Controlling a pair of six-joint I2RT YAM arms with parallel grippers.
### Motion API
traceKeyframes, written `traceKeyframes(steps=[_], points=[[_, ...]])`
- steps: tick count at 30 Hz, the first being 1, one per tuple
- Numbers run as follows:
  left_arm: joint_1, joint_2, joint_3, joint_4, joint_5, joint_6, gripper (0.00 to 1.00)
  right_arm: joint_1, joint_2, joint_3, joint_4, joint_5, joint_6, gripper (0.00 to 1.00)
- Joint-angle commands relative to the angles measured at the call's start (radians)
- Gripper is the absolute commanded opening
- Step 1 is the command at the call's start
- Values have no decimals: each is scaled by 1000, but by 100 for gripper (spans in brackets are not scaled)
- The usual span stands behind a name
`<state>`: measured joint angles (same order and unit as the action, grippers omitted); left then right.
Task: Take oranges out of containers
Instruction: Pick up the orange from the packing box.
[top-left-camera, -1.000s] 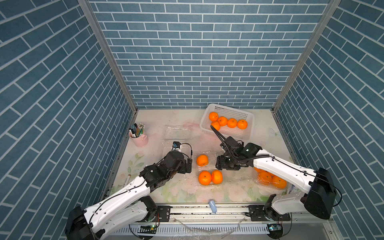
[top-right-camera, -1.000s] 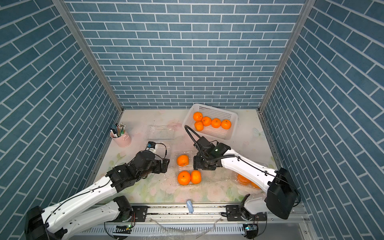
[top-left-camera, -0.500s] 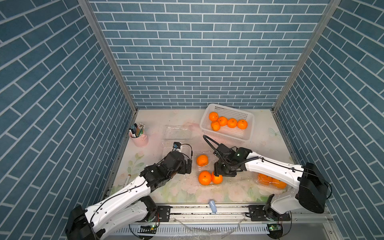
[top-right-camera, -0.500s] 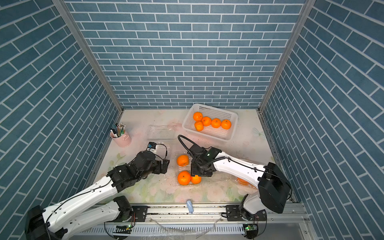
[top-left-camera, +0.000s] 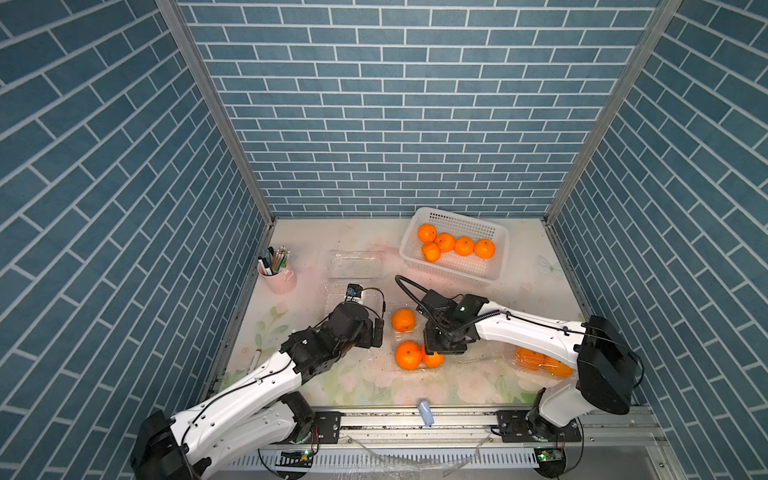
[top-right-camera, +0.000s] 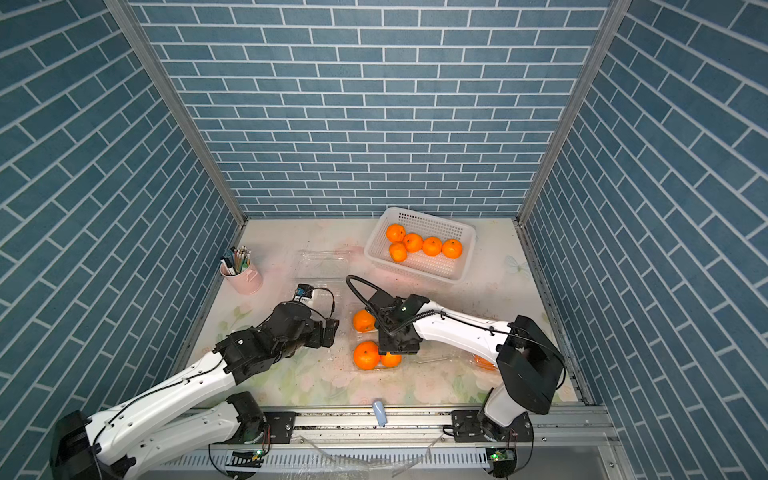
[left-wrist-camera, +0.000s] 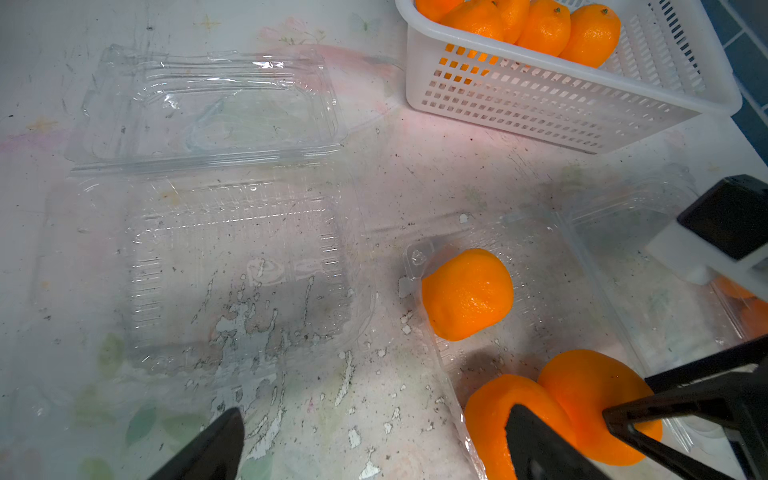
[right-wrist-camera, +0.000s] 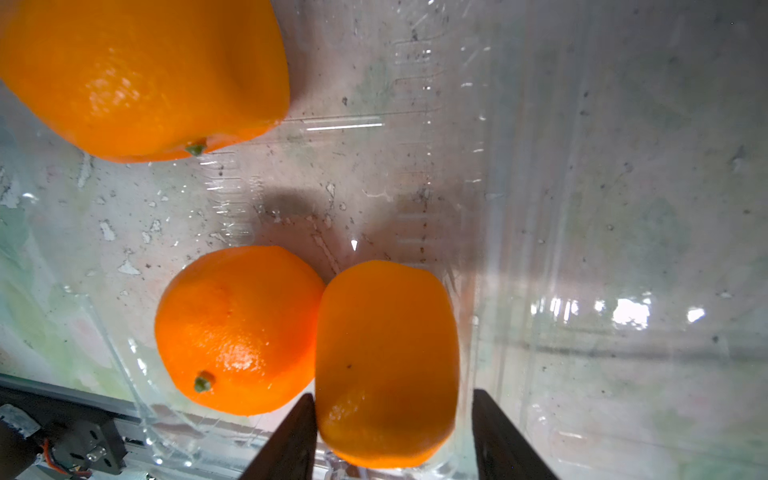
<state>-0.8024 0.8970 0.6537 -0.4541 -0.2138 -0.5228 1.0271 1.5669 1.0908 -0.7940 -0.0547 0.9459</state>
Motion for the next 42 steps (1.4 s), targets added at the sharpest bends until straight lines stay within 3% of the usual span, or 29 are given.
traceKeyframes(steps=[1, 34, 42], points=[[8, -3, -18, -7, 8, 7, 99, 13, 20, 20, -52, 45, 16, 57], [7, -38, -52, 1, 23, -12, 99, 70, 136, 103, -101, 84, 27, 54], [8, -27, -45, 0, 22, -11, 99, 71, 106, 116, -121, 109, 0, 49]])
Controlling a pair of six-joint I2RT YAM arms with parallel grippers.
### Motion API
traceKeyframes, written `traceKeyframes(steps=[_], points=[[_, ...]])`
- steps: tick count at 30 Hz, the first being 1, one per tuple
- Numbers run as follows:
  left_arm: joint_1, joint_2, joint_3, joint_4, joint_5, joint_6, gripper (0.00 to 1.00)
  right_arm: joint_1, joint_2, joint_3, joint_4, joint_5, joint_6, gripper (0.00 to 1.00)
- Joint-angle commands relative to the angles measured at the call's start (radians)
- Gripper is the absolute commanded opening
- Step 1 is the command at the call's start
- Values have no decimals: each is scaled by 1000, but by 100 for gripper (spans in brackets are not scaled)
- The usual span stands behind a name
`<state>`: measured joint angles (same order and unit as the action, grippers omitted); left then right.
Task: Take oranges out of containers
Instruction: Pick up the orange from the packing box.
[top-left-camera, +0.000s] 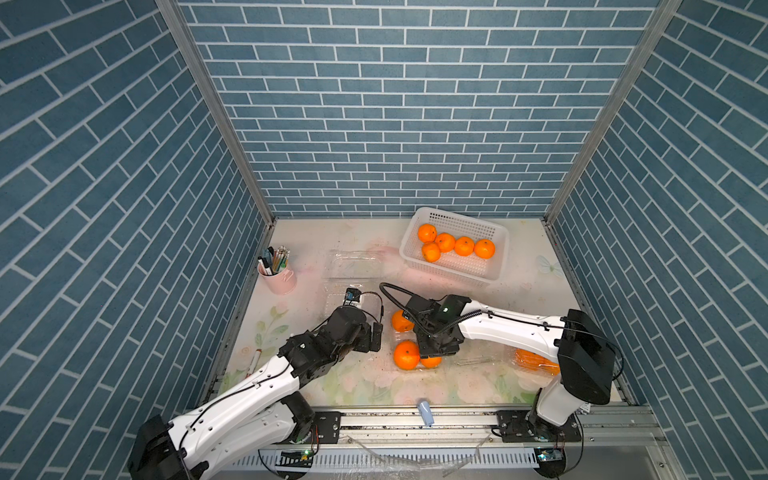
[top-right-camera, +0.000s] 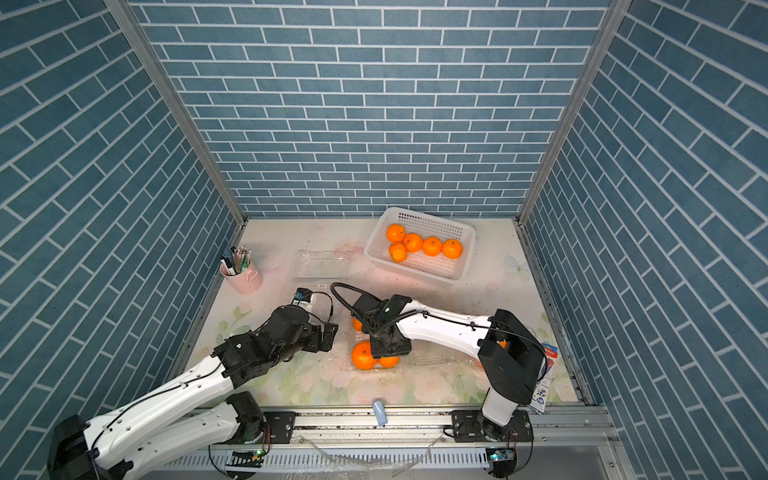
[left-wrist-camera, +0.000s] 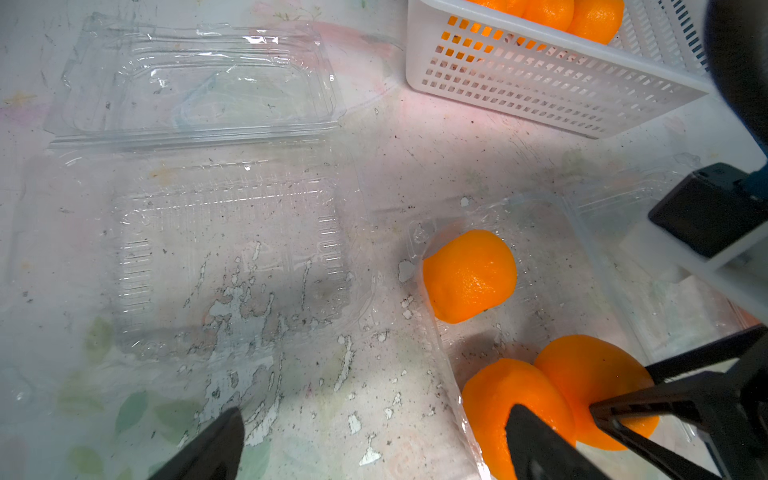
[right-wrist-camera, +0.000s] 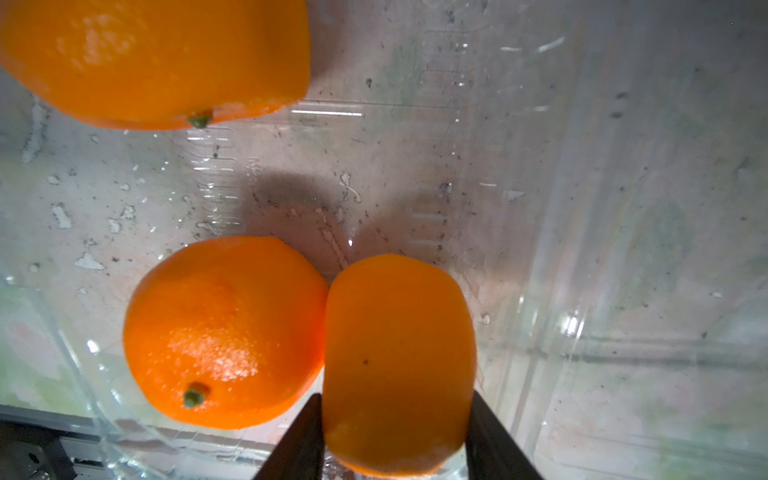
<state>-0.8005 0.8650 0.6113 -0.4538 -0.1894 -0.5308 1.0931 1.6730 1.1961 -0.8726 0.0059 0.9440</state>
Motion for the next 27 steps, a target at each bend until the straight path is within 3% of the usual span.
traceKeyframes(steps=[1, 10, 17, 22, 27], points=[[6, 5, -1, -1, -4, -2, 99, 4, -8, 17, -51, 53, -2, 48], [7, 15, 16, 1, -24, 3, 99, 3, -84, 85, -143, 87, -56, 39], [9, 38, 30, 3, -21, 7, 99, -28, -140, 240, -249, 141, -155, 36], [9, 33, 41, -5, -23, 14, 99, -126, -144, 378, -354, 227, -275, 35], [11, 26, 62, -39, -31, 28, 99, -294, -124, 460, -367, 274, -395, 34]])
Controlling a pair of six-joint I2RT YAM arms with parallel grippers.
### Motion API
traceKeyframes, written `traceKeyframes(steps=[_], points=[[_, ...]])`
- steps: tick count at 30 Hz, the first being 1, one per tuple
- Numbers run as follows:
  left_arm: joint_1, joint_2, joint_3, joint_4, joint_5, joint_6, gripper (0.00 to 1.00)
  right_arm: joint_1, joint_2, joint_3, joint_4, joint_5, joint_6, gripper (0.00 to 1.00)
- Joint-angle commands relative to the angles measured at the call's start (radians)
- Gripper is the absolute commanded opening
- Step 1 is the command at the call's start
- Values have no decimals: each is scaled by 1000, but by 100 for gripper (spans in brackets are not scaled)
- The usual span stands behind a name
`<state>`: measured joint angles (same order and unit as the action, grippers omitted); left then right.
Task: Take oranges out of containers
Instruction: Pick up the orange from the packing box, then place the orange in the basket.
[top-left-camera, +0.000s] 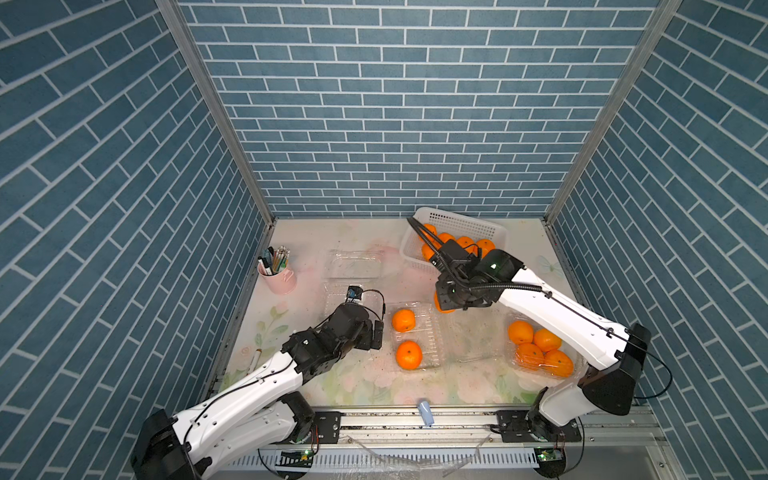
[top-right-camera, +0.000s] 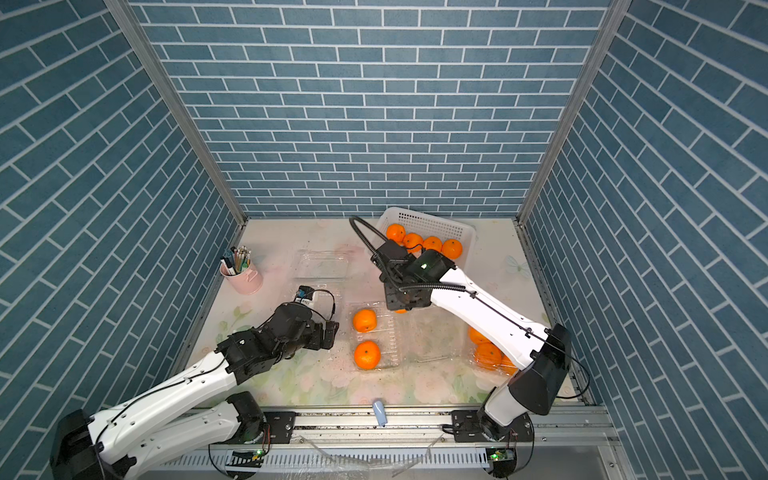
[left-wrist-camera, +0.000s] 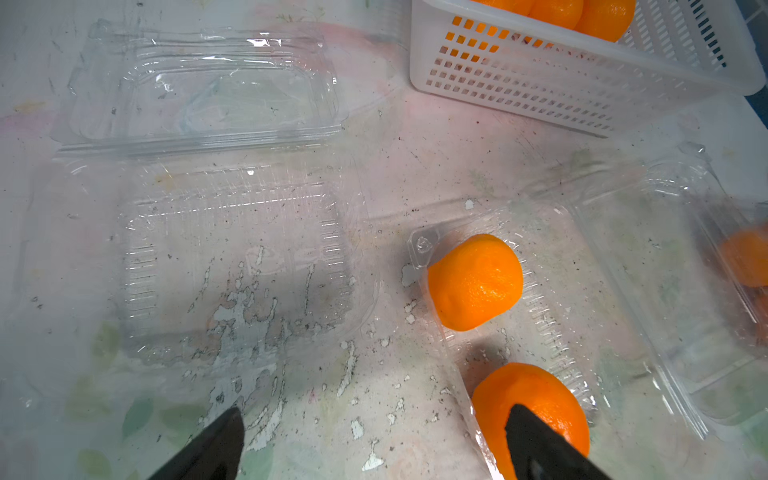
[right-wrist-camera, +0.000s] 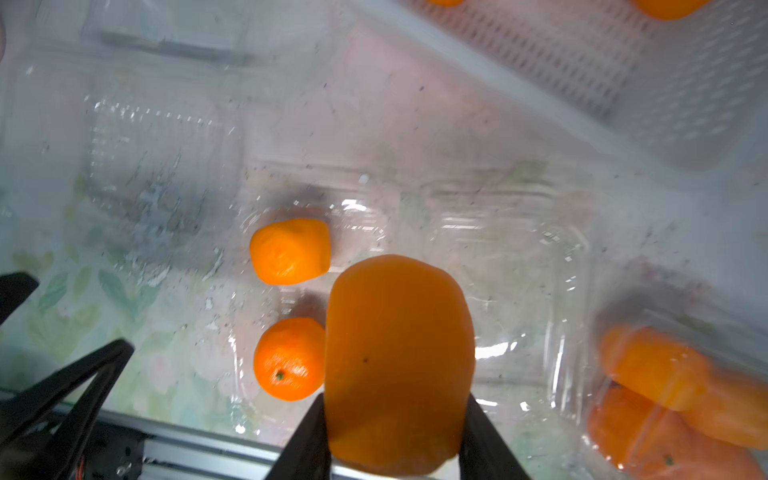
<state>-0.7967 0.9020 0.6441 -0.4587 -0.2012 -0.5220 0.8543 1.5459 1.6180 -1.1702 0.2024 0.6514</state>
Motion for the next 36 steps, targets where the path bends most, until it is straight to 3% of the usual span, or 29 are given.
traceKeyframes(steps=[1, 8, 15, 36], points=[[8, -12, 33, -39, -20, 20, 99, -88, 14, 55, -63, 79, -129, 34], [11, -31, 27, -52, -31, 20, 99, -250, 160, 180, -26, 140, -253, 33], [16, -41, 25, -72, -42, 22, 99, -386, 305, 213, 68, 86, -245, 28], [31, -19, 28, -85, -32, 24, 99, -507, 592, 292, 212, 119, -159, 25]])
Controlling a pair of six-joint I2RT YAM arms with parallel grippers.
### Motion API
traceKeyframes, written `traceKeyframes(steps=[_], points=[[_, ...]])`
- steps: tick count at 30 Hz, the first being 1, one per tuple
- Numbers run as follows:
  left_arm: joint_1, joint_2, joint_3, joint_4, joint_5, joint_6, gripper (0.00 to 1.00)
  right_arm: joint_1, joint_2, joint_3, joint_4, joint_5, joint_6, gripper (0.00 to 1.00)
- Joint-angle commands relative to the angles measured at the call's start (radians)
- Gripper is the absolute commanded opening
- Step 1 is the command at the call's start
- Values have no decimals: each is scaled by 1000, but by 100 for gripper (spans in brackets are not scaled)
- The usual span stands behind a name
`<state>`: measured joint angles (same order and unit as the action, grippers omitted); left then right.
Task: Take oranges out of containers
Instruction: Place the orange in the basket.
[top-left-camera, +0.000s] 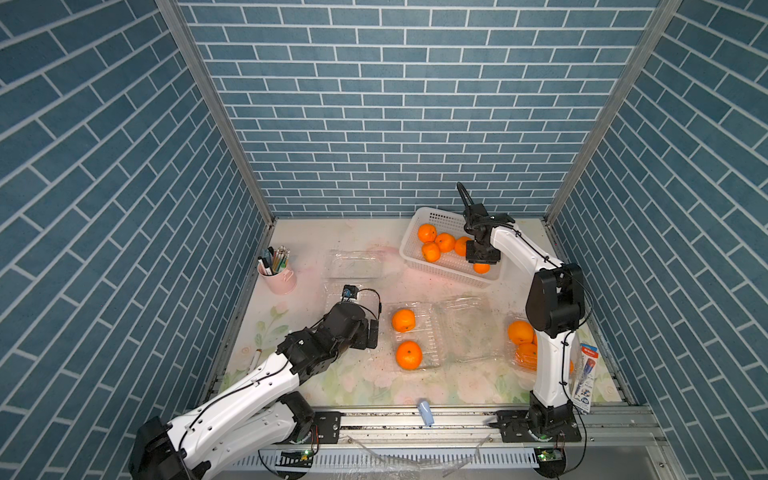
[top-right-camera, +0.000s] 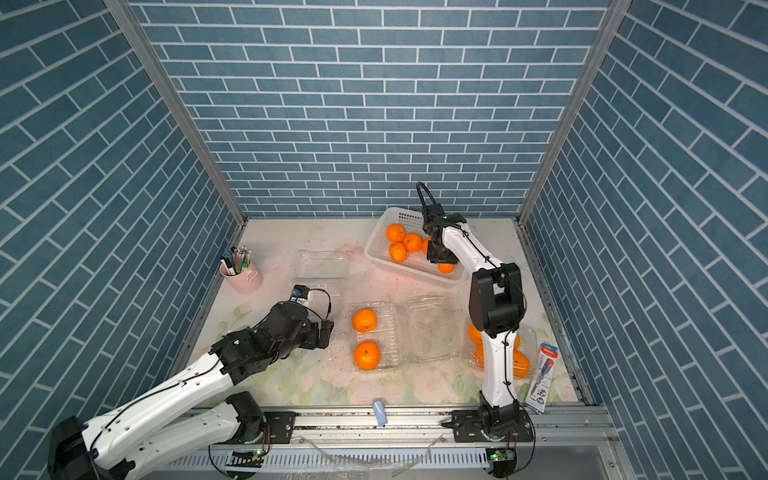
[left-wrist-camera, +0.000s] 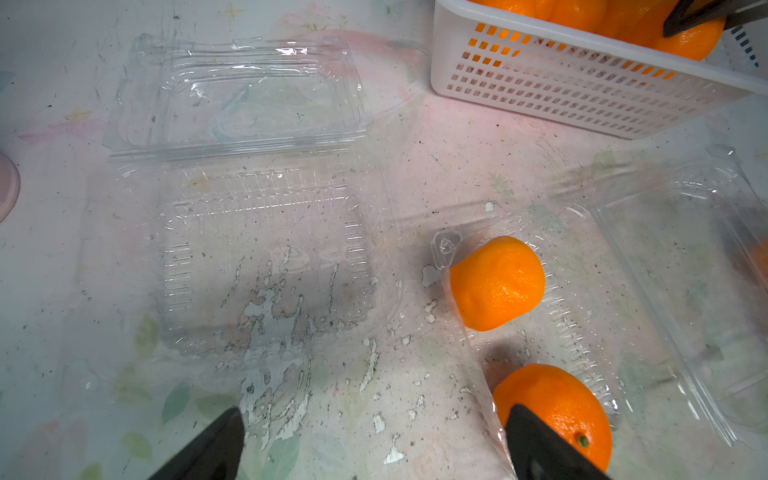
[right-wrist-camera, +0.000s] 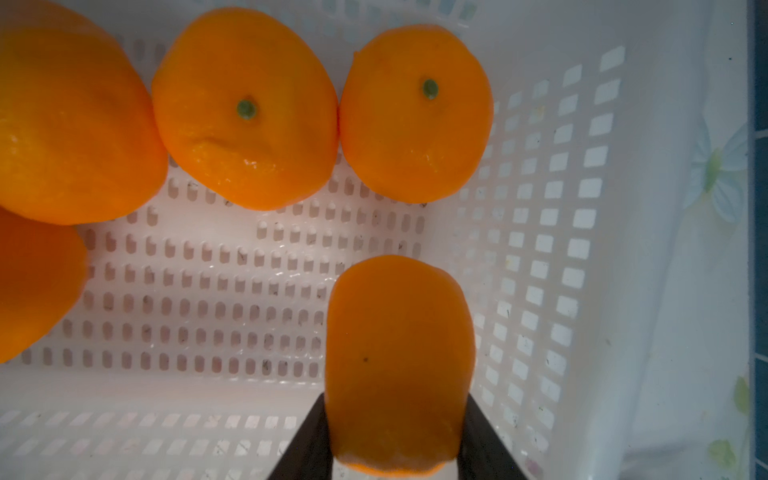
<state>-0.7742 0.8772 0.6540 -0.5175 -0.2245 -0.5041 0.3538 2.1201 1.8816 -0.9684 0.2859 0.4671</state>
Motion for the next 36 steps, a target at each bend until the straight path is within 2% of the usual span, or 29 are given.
traceKeyframes(steps=[1, 8, 19, 23, 27, 36], points=[[10, 8, 24, -30, -11, 8, 99, -9, 21, 30, 12, 45, 24, 25], [14, 46, 52, -47, -18, 25, 99, -31, 41, 3, 57, 55, 41, 26], [19, 86, 89, -61, -23, 28, 99, -59, 33, -64, 180, -6, 45, 28], [21, 93, 100, -62, -22, 27, 99, -62, 37, -59, 182, -3, 44, 36], [21, 101, 110, -71, -26, 27, 99, -62, 25, -62, 176, 1, 41, 50], [21, 108, 121, -78, -31, 32, 99, -62, 1, -38, 126, 18, 25, 71]])
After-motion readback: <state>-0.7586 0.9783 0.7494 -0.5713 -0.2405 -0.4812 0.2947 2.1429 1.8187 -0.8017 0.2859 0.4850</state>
